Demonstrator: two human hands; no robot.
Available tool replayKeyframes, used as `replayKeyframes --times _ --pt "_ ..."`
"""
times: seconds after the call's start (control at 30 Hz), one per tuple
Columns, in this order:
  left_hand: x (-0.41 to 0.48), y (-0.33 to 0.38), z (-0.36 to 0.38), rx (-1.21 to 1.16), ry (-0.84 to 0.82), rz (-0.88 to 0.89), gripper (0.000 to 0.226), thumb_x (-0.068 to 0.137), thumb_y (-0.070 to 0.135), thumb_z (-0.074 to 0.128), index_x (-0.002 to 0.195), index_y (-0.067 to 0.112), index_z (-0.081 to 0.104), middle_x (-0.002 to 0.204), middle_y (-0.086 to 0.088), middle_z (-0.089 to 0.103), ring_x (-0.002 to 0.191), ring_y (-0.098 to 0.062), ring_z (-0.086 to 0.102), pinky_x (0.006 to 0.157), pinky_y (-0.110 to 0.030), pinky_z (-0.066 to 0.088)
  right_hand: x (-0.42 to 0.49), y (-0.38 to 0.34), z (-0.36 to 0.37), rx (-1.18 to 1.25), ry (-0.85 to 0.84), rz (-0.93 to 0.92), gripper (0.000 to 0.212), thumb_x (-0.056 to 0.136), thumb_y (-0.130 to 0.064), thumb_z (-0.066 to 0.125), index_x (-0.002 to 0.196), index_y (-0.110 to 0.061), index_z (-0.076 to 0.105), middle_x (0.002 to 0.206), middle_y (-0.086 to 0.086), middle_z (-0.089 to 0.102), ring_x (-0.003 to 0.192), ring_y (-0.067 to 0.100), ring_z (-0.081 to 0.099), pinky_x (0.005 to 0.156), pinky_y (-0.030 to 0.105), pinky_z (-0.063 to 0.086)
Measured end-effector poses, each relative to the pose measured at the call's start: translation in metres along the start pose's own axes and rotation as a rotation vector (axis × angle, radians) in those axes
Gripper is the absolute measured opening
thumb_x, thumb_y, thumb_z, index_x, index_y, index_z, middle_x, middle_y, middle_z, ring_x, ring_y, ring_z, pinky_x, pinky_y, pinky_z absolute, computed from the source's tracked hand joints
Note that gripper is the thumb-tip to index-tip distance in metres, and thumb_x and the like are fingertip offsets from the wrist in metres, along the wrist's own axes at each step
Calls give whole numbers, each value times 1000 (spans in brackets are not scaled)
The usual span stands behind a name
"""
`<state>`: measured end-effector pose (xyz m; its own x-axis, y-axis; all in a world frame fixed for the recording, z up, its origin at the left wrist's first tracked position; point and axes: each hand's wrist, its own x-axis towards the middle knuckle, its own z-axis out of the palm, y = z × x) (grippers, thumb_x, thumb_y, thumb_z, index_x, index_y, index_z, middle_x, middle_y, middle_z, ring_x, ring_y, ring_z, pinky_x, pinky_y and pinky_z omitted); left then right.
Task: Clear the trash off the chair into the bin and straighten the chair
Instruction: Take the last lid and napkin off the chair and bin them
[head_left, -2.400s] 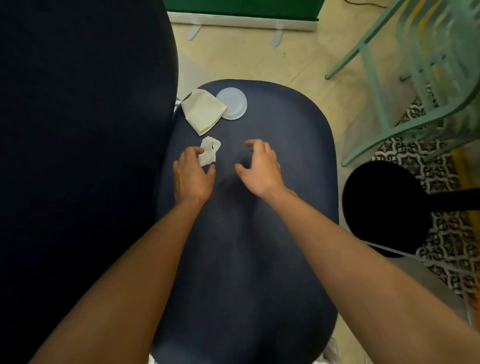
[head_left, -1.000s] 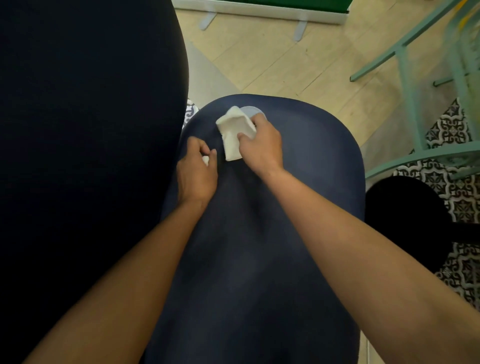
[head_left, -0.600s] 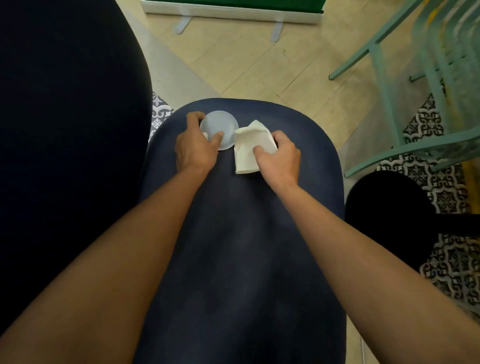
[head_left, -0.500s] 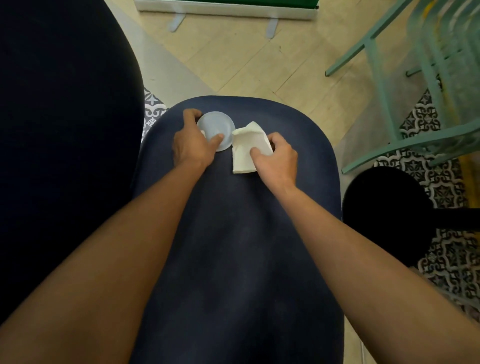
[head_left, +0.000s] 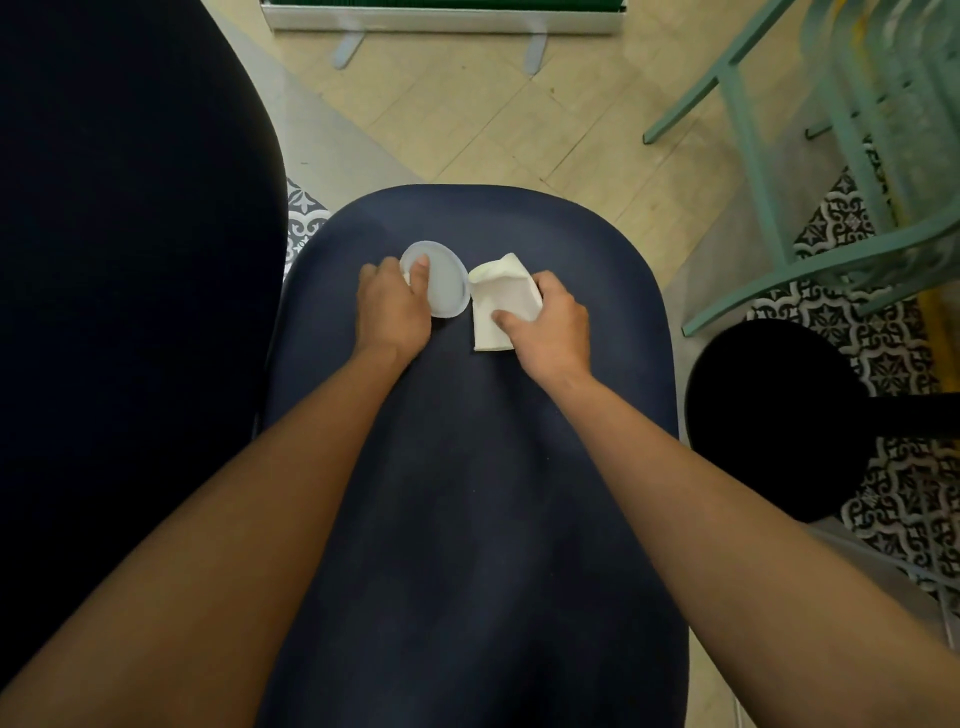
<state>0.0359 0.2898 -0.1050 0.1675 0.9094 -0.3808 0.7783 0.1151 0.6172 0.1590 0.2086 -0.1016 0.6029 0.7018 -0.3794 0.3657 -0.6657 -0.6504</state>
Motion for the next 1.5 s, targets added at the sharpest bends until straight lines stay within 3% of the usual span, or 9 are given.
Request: replayKeyframes --times 0.17,0.3,0.4,0.57,0.77,1.0,1.17,1.4,1.5 --pt "-25 -2 -7 -60 36 -7 29 101 35 30 96 8 41 98 -10 51 86 -22 47 68 -31 31 -25 1 -3 12 -3 6 29 82 -24 68 106 -16 54 94 -3 59 87 17 55 74 33 50" --pt "-57 -13 -10 -138 97 -23 24 101 34 31 95 11 34 95 -7 49 83 -23 49 63 -34 38 -54 2 -7 19 13 -6 29 82 -24 69 106 -16 54 95 -3 59 88 17 56 73 34 51" --pt "-78 -27 -8 -238 113 -40 25 100 32 35 104 8 39 99 -8 50 88 -33 60 71 -44 53 -78 5 -11 20 43 -14 31 83 -24 68 108 -14 54 100 0 62 90 18 56 74 33 50" --pt "-132 -50 -2 -263 66 3 28 99 25 36 126 17 41 117 -13 56 94 -37 62 79 -48 53 -132 23 -15 49 62 17 32 83 -22 67 110 -15 53 105 3 63 95 21 58 78 37 52" --pt "-199 -63 6 -222 35 90 29 100 16 33 126 16 45 125 -8 55 111 -27 52 83 -29 40 -199 56 -19 77 97 69 34 84 -22 67 114 -15 52 110 5 63 100 23 58 83 40 52" --pt "-267 -75 25 -149 13 91 29 101 28 31 114 11 50 117 -6 59 107 -25 54 80 -31 39 -271 107 -36 131 166 132 31 84 -22 66 111 -16 52 107 3 63 94 20 58 76 33 49" --pt "-316 -80 48 -123 -39 104 30 100 32 34 111 11 52 115 -5 60 105 -22 54 77 -28 38 -309 143 -56 140 205 173 32 84 -21 66 113 -18 52 107 2 64 97 22 59 84 38 51" --pt "-393 -81 85 -39 -105 211 35 99 36 35 112 11 56 113 -9 64 105 -27 57 84 -34 43 -368 200 -96 158 233 191 28 85 -22 66 108 -14 52 100 -1 61 86 16 57 68 23 41" --pt "-438 -82 105 -40 -139 262 31 98 35 37 104 12 56 106 -7 64 94 -21 56 76 -30 40 -401 236 -111 148 257 200 27 84 -22 67 105 -13 53 95 -2 60 82 15 56 65 22 40"
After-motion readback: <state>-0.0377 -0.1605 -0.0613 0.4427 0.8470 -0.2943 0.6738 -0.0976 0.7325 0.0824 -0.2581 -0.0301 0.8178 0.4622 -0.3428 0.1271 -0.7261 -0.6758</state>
